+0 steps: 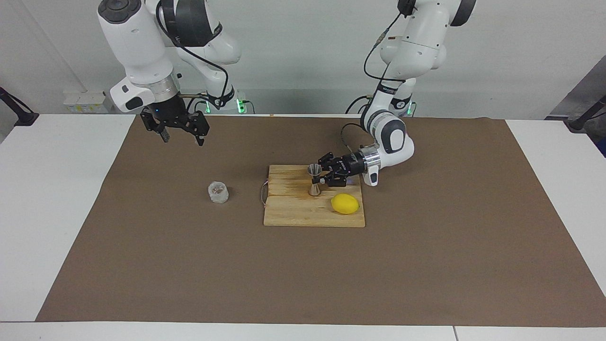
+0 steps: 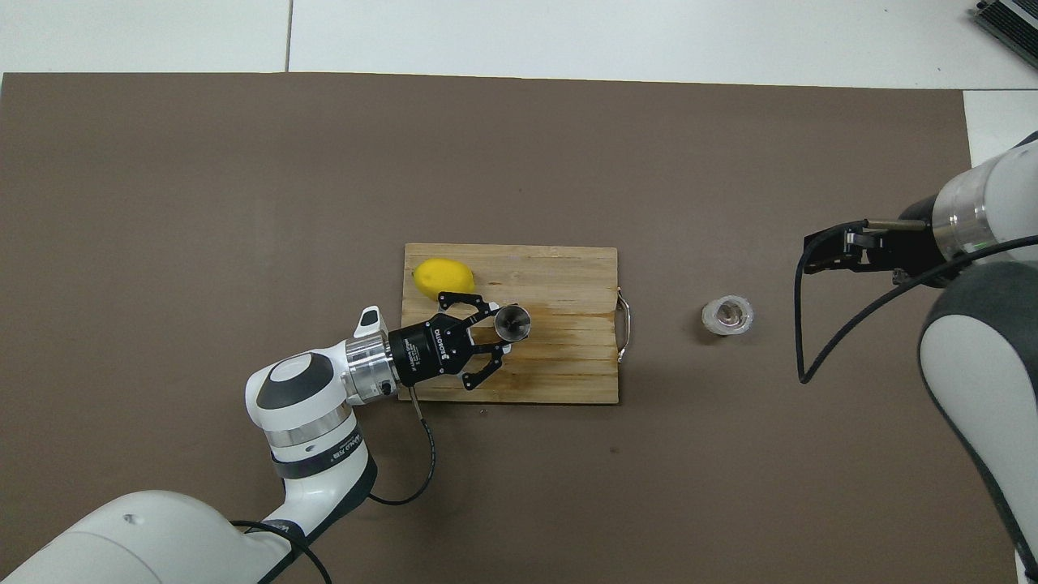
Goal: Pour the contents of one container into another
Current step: 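Lower the metal cup onto the board and open the left gripper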
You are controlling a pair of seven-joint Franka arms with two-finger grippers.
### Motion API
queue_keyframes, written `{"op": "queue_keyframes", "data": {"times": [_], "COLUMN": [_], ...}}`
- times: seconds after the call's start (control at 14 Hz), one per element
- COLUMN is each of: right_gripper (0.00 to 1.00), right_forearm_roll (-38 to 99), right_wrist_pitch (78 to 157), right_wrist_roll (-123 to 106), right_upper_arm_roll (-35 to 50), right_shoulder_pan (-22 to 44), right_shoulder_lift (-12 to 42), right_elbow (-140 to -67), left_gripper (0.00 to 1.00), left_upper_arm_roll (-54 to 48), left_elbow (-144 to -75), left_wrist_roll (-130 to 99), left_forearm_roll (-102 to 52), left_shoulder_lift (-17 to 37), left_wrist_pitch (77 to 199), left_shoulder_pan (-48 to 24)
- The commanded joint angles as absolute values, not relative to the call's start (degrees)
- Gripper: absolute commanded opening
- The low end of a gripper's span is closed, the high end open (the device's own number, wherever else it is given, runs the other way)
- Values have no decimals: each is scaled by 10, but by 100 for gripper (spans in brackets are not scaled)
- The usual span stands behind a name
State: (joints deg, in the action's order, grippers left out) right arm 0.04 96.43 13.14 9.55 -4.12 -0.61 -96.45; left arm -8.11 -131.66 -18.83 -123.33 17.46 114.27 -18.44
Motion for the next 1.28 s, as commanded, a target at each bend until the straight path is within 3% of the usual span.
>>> {"op": "queue_keyframes", "data": {"times": [0.0, 0.07, 0.29, 0.64, 0.71, 0.78, 0.86, 1.21], "right_gripper": [100, 100, 100, 100, 100, 100, 100, 100], "right_forearm_roll": [2, 2, 2, 2, 2, 2, 2, 2], "right_wrist_pitch": [967, 967, 967, 967, 967, 967, 967, 967], "right_wrist_roll": [139, 139, 139, 139, 139, 139, 139, 139], "right_upper_arm_roll": [100, 100, 100, 100, 100, 100, 100, 100], "right_shoulder_pan": [-47, -47, -47, -47, -47, -47, -47, -47], "right_shoulder_lift": [-15, -15, -15, -15, -16, -15, -15, -15], "right_elbow": [-974, -974, -974, -974, -974, -974, -974, -974], "left_gripper": [5, 5, 21, 31, 52, 87, 100, 100], "left_upper_arm_roll": [-73, -73, -73, -73, -73, -73, -73, -71], "left_elbow": [-1323, -1323, -1323, -1323, -1323, -1323, -1320, -1317], "left_wrist_roll": [-176, -173, -164, -154, -154, -154, -156, -163], "left_forearm_roll": [-1250, -1250, -1250, -1249, -1249, -1249, -1249, -1246], "left_shoulder_lift": [173, 173, 182, 184, 184, 184, 183, 178], "left_wrist_pitch": [1146, 1145, 1144, 1136, 1136, 1136, 1137, 1145], "left_shoulder_pan": [-196, -196, -196, -195, -195, -195, -195, -194]}}
